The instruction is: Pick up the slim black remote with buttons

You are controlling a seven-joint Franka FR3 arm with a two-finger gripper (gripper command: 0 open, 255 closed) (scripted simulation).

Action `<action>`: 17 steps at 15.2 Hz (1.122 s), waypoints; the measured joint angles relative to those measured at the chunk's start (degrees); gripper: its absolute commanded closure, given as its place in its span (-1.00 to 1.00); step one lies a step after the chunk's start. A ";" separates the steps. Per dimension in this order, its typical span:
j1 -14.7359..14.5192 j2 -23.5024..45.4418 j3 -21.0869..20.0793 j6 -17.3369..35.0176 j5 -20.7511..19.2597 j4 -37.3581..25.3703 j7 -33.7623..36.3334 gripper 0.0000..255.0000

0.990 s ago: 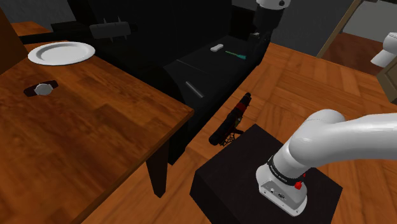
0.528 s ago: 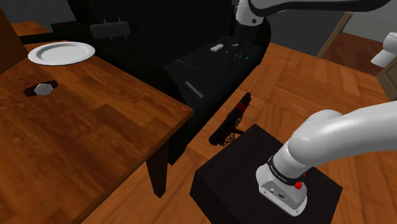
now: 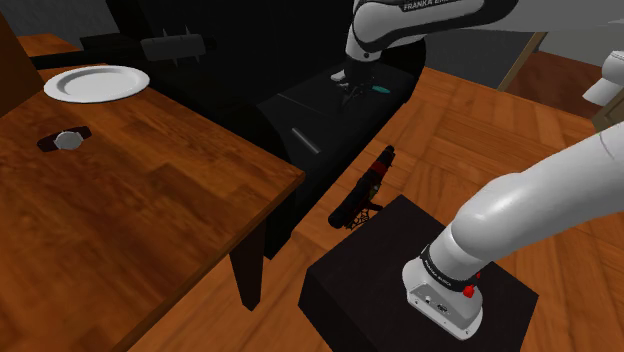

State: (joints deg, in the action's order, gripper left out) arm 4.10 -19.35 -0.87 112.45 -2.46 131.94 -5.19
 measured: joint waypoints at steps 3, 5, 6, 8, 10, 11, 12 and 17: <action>0.55 5.76 0.71 4.67 0.52 -1.05 0.31 -1.00; 0.86 9.38 1.12 6.95 1.00 -2.37 0.49 -1.00; 0.94 11.58 1.23 8.54 1.29 -2.93 0.74 -1.00; 1.27 16.20 1.65 10.74 1.92 -5.32 0.71 -1.00; 1.38 20.99 1.79 13.03 2.66 -7.80 1.09 -1.00; 1.66 22.98 2.04 13.66 3.04 -9.10 0.85 -1.00; 1.80 25.21 2.14 14.48 3.43 -10.52 0.92 -1.00; 2.95 36.06 2.65 16.87 5.69 -18.81 0.47 -1.00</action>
State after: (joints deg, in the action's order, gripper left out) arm 7.06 16.71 1.78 129.32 3.23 113.13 -4.72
